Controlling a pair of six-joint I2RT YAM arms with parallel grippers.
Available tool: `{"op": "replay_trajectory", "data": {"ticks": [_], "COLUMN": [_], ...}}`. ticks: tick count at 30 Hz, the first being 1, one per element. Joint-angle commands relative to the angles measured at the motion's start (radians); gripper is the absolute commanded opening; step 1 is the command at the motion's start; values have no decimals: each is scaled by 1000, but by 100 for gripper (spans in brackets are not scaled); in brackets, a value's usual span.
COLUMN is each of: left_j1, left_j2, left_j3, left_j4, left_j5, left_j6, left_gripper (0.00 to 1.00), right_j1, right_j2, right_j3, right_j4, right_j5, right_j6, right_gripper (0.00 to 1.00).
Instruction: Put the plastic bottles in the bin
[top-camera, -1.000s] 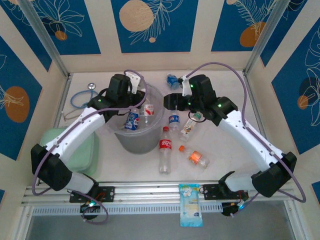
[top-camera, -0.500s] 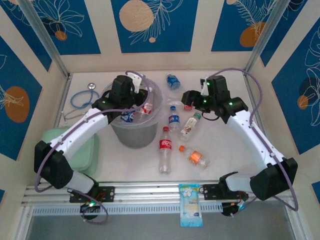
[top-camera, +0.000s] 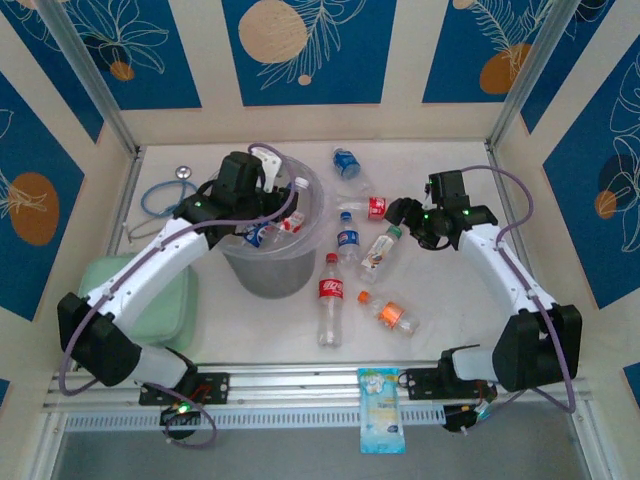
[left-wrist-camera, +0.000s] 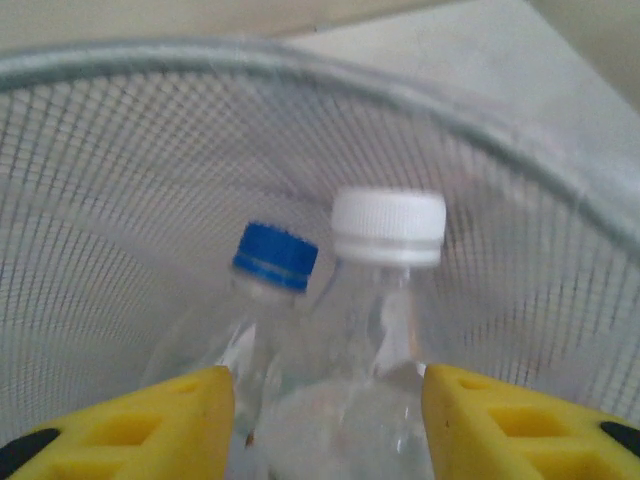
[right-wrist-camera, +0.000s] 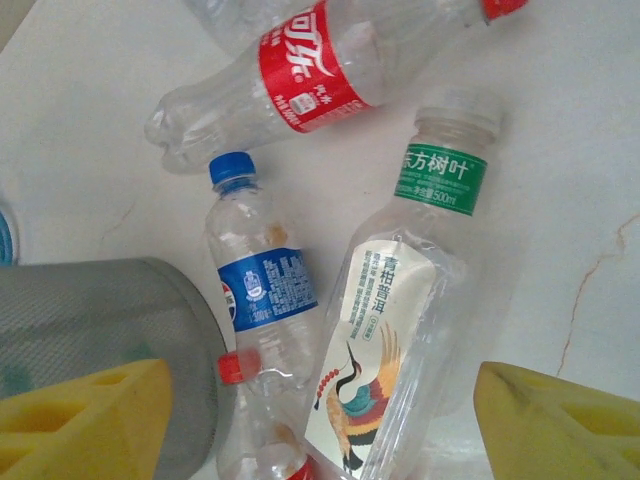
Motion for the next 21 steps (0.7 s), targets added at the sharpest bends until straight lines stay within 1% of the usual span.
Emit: {"op": "replay_trajectory", "data": {"ticks": [1,4,6,7,9,12,14,15,17,19,21], "left_j1": [-11,-10,-10,-10,-10,-10,-10,-10,-8,-8,-8], "left_j2": [-44,-71,-91,-100,-115,-128,-138,-144,-154,-156,-160], "left_j3": [51,62,78,90,113,146,158,163,167,167,160], "left_j4": [-111,-128,-145,-155,-171,-182,-186,-187,-186,-187,-189], "left_j5": [11,17,17,21,36,53,47,42,45,68,94], "left_j6": [31,35,37,37,31,23,24,25,22,10,-1], "left_gripper": [62,70,72,72,74,75,75,75,75,75,75], "right_j1": [42,118,152,166,218,307,366,390,421,443,466], "right_j2": [-26,-40,-51,-58,-63,-40,-18,-2,46,110,180], "right_j3": [18,65,54,39,16,23,16,4,-15,-7,22], "right_j4": [8,-83,-121,-118,-116,-162,-161,-133,-67,-32,-26], "right_j5": [-14,7,-28,-57,-118,-112,-85,-84,-112,-126,-123], "right_j6": [16,-47,-47,-42,-18,21,42,55,78,86,80], "right_gripper": [75,73,70,67,57,53,51,50,51,52,56]}}
